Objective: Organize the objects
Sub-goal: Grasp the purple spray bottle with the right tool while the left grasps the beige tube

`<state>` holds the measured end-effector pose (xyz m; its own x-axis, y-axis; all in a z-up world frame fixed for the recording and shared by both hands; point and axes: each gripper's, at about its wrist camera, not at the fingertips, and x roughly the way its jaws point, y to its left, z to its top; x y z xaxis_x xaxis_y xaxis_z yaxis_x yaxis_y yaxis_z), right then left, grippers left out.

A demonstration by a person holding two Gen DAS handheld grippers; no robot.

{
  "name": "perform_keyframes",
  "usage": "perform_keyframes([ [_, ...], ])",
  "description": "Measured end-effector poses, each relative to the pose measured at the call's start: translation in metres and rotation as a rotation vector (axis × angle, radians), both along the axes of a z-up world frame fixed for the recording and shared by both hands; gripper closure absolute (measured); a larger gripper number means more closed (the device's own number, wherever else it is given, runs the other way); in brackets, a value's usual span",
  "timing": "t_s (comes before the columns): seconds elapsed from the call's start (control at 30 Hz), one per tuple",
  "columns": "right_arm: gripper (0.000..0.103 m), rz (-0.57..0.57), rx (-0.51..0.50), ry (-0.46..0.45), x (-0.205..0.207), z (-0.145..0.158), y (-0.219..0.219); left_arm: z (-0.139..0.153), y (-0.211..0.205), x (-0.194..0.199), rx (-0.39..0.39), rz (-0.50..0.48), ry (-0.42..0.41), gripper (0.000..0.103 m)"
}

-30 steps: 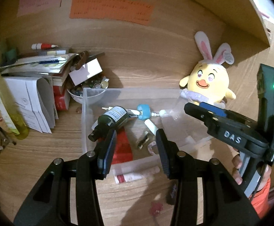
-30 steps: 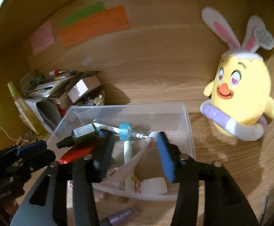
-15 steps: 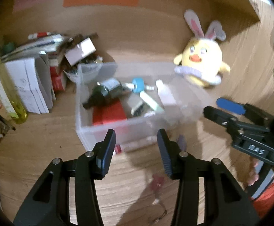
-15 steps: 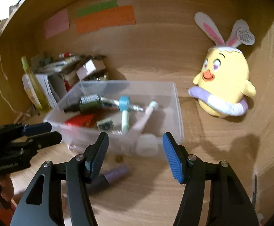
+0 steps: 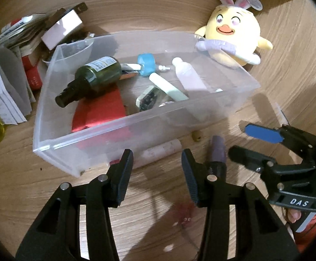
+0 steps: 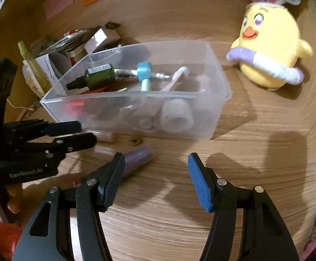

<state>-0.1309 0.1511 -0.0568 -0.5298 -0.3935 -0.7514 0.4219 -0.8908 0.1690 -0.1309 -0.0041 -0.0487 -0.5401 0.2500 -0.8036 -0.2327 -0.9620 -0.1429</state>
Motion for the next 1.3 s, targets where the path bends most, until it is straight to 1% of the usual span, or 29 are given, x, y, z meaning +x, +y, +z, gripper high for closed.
perform_keyframes([
  [0.1,0.047,0.018,-0.039,-0.037,-0.002,-0.003,-0.005,-0.001,0.002,0.001,-0.018,-0.003,0.004,0.056],
  [0.17,0.046,0.032,-0.045,-0.056,-0.003,-0.006,-0.01,-0.002,0.003,0.003,-0.029,-0.017,0.008,0.055],
  [0.3,0.046,0.031,-0.046,-0.057,-0.002,-0.007,-0.013,-0.002,0.004,0.012,-0.039,-0.059,-0.017,0.054],
  [0.37,0.046,0.025,-0.058,-0.067,-0.002,-0.007,-0.01,-0.002,0.004,0.017,-0.042,-0.06,-0.023,0.054],
  [0.5,0.046,0.029,-0.073,-0.083,-0.002,-0.006,-0.012,0.011,0.0,0.025,-0.061,-0.042,0.039,0.053],
  [0.57,0.046,0.043,-0.087,-0.103,-0.004,-0.007,-0.016,0.012,-0.002,0.021,-0.069,-0.037,0.044,0.049],
  [0.67,0.046,0.042,-0.071,-0.106,-0.005,-0.01,-0.023,0.004,-0.004,0.014,-0.059,-0.03,0.011,0.049],
  [0.7,0.046,0.047,-0.068,-0.114,-0.006,-0.012,-0.023,-0.001,-0.005,0.01,-0.049,-0.03,-0.014,0.049],
  [0.77,0.046,0.052,-0.081,-0.124,-0.006,-0.014,-0.02,-0.007,-0.005,0.01,-0.042,-0.031,-0.03,0.049],
  [0.83,0.046,0.055,-0.072,-0.124,-0.006,-0.013,-0.019,-0.012,-0.004,0.01,-0.036,-0.032,-0.044,0.049],
  [0.97,0.047,0.068,-0.041,-0.11,-0.002,-0.013,-0.016,-0.016,0.0,0.014,-0.039,-0.036,-0.034,0.049],
  [1.03,0.05,0.072,-0.022,-0.098,0.0,-0.013,-0.017,-0.016,0.0,0.015,-0.04,-0.039,-0.029,0.049],
  [1.1,0.058,0.077,-0.005,-0.087,0.001,-0.013,-0.018,-0.016,0.001,0.017,-0.043,-0.038,-0.022,0.051],
  [1.17,0.064,0.085,-0.005,-0.088,-0.001,-0.013,-0.02,-0.016,0.002,0.018,-0.049,-0.04,-0.014,0.056],
  [1.23,0.068,0.098,-0.009,-0.087,-0.003,-0.014,-0.022,-0.016,0.002,0.021,-0.053,-0.043,-0.008,0.063],
  [1.27,0.072,0.102,-0.006,-0.083,-0.003,-0.014,-0.025,-0.016,0.002,0.021,-0.055,-0.043,-0.006,0.065],
  [1.3,0.077,0.11,-0.001,-0.077,-0.003,-0.014,-0.027,-0.016,0.003,0.022,-0.058,-0.043,-0.003,0.069],
])
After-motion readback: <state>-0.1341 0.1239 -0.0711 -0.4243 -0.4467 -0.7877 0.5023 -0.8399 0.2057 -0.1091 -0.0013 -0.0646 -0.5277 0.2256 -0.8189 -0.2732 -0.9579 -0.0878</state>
